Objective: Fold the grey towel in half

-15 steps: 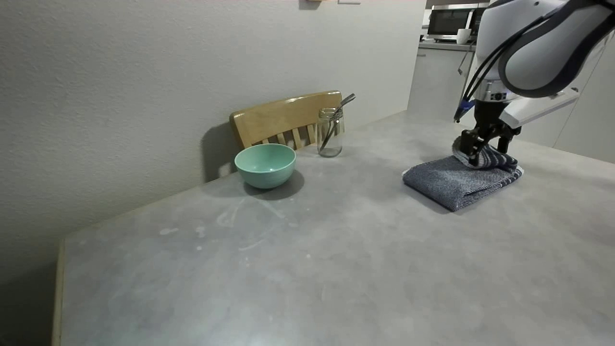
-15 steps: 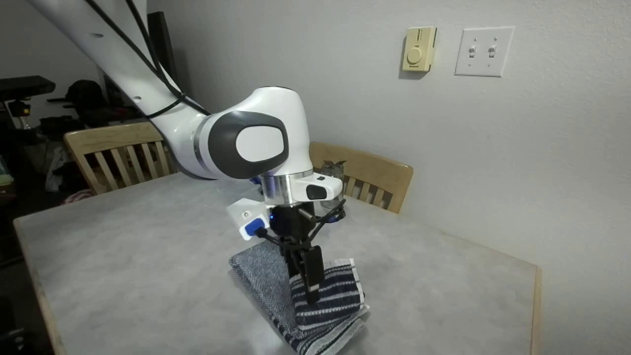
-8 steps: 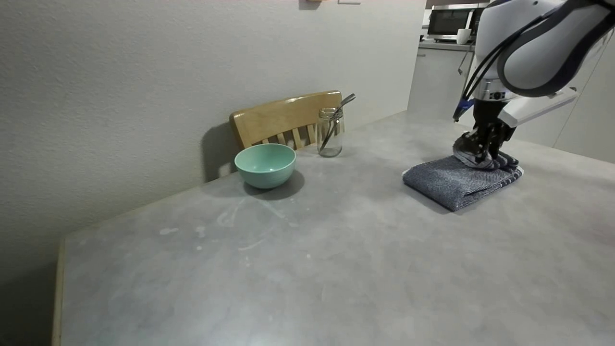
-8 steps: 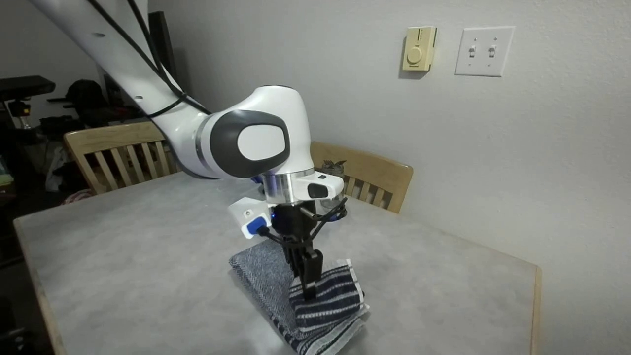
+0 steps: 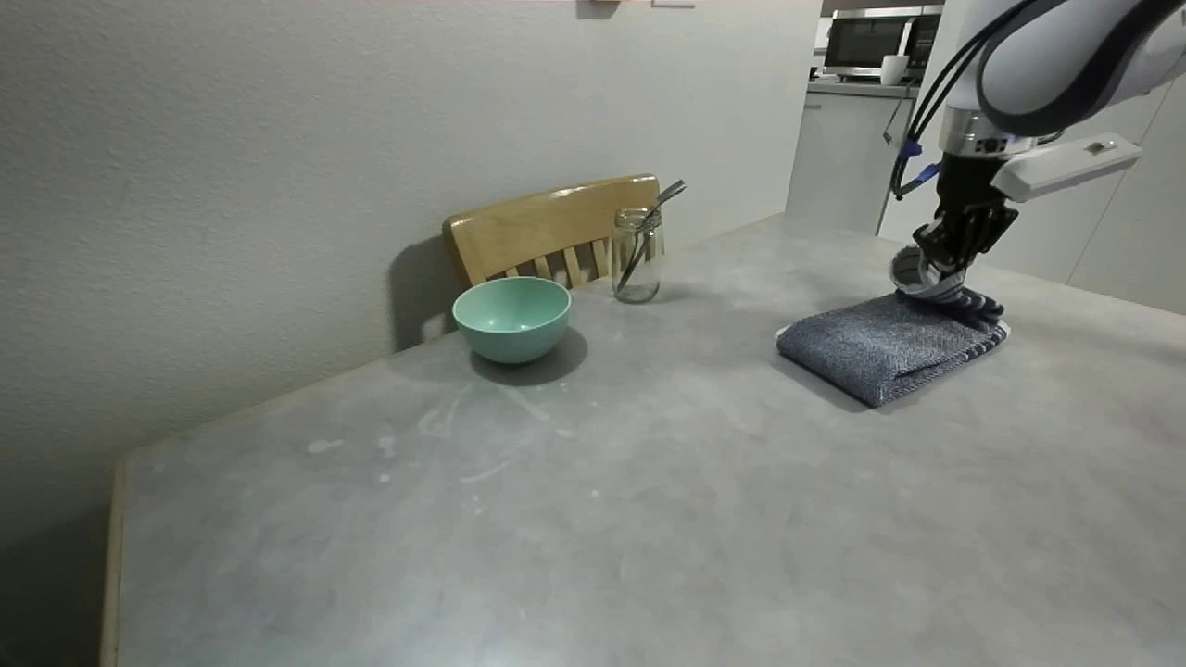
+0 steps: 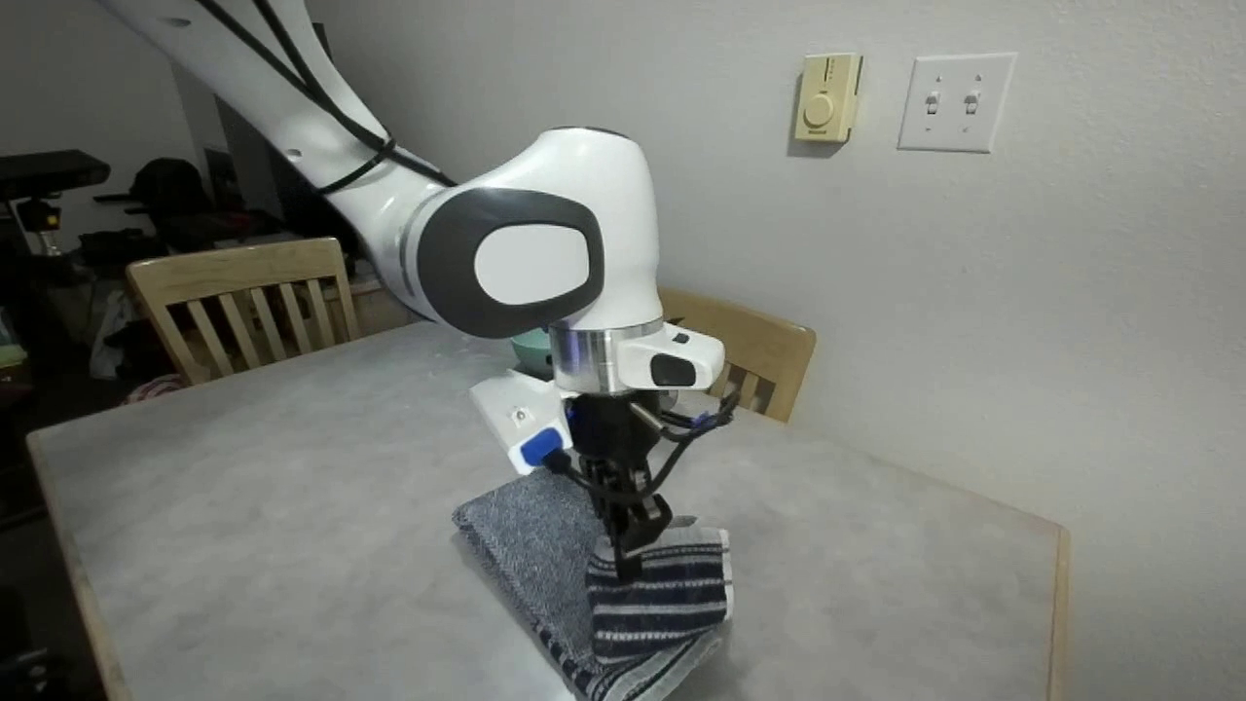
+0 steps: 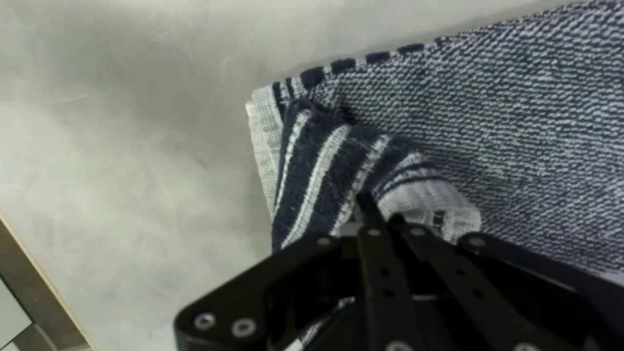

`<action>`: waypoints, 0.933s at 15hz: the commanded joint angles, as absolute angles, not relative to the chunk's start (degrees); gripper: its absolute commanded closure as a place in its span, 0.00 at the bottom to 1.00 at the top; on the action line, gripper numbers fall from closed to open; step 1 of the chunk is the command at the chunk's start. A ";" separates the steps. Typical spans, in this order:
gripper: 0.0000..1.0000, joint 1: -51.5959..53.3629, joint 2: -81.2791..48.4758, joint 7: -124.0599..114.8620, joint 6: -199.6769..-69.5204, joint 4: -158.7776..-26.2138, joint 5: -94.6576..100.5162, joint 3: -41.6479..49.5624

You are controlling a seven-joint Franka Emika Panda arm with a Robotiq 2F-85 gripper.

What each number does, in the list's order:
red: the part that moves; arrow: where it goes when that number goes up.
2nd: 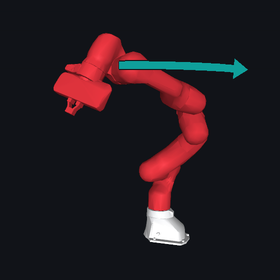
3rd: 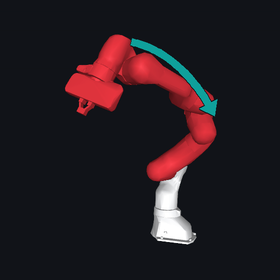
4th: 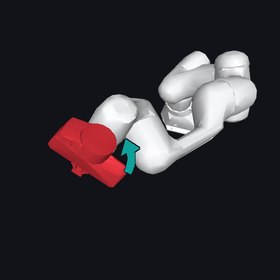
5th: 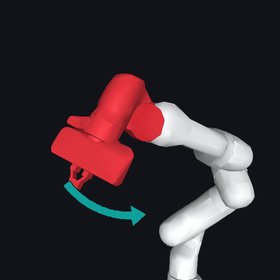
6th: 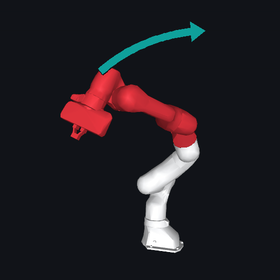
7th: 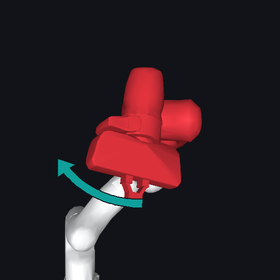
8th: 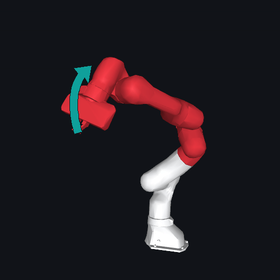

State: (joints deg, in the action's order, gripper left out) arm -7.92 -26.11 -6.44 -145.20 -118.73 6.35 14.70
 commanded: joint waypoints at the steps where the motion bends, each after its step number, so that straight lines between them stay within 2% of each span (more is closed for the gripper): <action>1: 0.99 -18.62 -21.52 7.42 -141.30 -119.95 -6.09 9.17; 2: 0.99 -21.22 -21.28 11.46 -140.29 -119.65 -10.45 8.25; 3: 0.73 -23.42 -21.06 14.63 -138.77 -119.26 -14.67 7.63; 4: 0.72 -25.34 -20.94 17.78 -137.09 -118.81 -18.80 7.01; 6: 0.60 -27.86 -20.91 22.90 -133.41 -117.95 -25.87 6.14; 14: 0.02 -22.61 -19.44 23.27 -127.89 -116.75 -25.40 6.42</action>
